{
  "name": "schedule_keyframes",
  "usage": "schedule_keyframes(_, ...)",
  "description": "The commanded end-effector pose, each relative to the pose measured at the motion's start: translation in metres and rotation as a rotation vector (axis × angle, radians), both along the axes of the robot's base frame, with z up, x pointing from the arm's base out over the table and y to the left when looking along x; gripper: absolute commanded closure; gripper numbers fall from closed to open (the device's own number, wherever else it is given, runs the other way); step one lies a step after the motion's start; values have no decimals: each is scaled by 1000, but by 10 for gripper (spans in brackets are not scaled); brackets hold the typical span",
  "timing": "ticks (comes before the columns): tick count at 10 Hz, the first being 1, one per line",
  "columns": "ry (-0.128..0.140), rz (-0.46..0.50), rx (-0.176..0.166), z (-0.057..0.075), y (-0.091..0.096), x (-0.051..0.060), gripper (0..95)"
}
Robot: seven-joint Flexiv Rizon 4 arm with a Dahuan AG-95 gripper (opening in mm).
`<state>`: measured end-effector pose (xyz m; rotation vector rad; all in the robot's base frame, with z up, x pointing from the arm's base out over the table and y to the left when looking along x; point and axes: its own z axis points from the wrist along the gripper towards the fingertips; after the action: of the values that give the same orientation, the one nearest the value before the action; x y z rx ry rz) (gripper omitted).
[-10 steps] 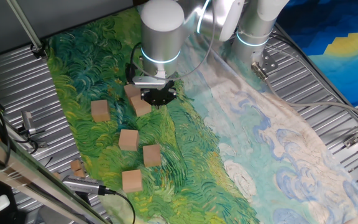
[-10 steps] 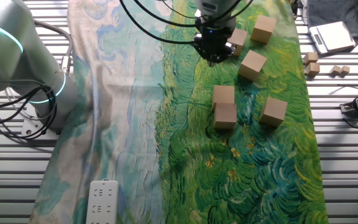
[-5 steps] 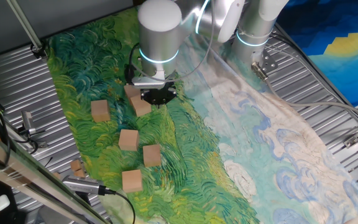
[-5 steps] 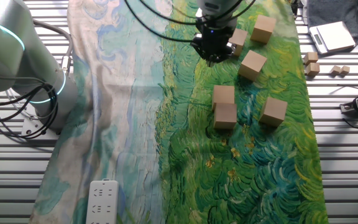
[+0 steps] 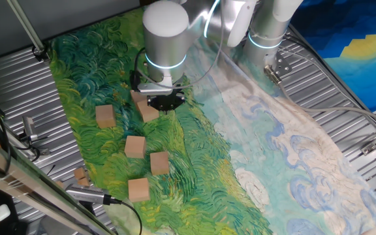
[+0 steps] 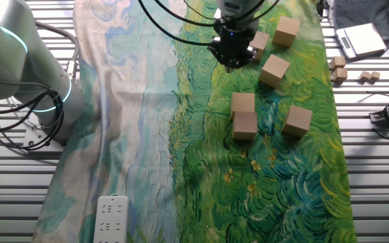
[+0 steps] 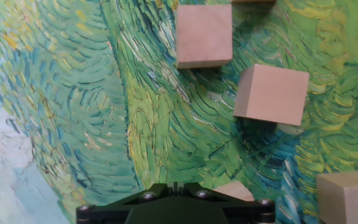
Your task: Stack the blocks into a pyramid shape
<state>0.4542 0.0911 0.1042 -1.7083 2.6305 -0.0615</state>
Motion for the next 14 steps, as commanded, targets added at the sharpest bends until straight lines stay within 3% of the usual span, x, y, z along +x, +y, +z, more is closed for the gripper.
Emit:
schedule_keyframes(1, 20, -29, 1, 7, 32, -3, 950)
schedule_keyframes(5, 16, -68, 5, 10, 73, -14, 950)
schedule_keyframes(7, 10, -57, 0, 8, 79, -12, 950)
schedule_keyframes(9, 5, 3, -5, 10, 80, 11, 950)
schedule_keyframes(11, 10, 8, -5, 15, 78, 45, 950)
schedule_keyframes(13, 1, 19, 10, 8, 75, 46, 950)
schedule_keyframes(14, 3, 30, 1, 7, 75, 46, 950)
